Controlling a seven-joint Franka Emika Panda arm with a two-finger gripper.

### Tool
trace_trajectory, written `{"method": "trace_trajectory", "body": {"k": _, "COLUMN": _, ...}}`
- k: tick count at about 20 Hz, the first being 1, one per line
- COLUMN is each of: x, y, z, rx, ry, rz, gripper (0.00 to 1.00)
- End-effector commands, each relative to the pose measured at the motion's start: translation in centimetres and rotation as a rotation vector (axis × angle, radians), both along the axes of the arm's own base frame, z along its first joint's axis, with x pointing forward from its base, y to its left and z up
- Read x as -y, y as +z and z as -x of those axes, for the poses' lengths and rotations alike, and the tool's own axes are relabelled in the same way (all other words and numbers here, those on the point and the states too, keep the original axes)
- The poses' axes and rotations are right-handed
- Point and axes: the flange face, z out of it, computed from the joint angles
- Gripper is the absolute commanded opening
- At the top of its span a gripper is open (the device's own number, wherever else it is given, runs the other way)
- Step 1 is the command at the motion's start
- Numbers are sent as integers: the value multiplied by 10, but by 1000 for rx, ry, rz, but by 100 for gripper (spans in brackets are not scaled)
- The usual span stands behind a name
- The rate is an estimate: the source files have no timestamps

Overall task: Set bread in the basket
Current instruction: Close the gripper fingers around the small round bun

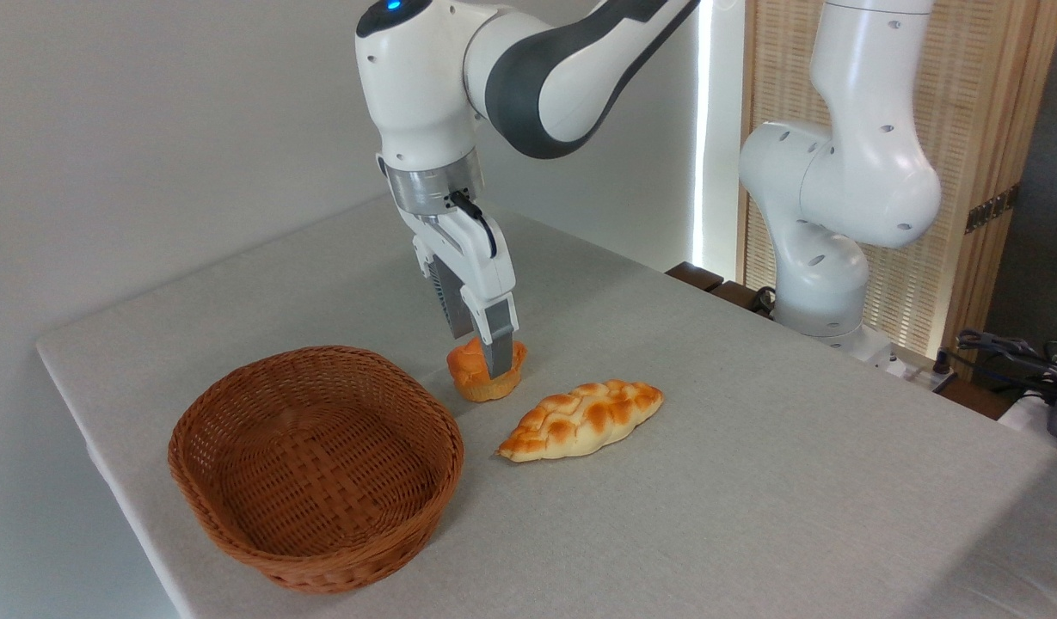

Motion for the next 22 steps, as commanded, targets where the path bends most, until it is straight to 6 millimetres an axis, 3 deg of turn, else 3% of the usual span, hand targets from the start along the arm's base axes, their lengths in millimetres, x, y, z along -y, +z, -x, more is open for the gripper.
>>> {"method": "trace_trajectory", "body": {"k": 1, "x": 5, "y": -7, "z": 3, "rx": 2, "ry": -20, "rz": 19, "gripper": 100}}
{"method": "trace_trajectory", "body": {"k": 9, "x": 8, "y": -21, "z": 6, "rx": 4, "ry": -24, "rz": 16, "gripper": 97}}
{"method": "trace_trajectory", "body": {"k": 11, "x": 8, "y": -23, "z": 7, "rx": -1, "ry": -24, "rz": 14, "gripper": 89}}
{"method": "trace_trajectory", "body": {"k": 14, "x": 7, "y": -25, "z": 6, "rx": -4, "ry": -24, "rz": 14, "gripper": 49}}
{"method": "trace_trajectory", "body": {"k": 16, "x": 7, "y": -23, "z": 6, "rx": 0, "ry": -29, "rz": 15, "gripper": 32}}
{"method": "trace_trajectory", "body": {"k": 22, "x": 7, "y": -27, "z": 6, "rx": -8, "ry": -32, "rz": 14, "gripper": 31}}
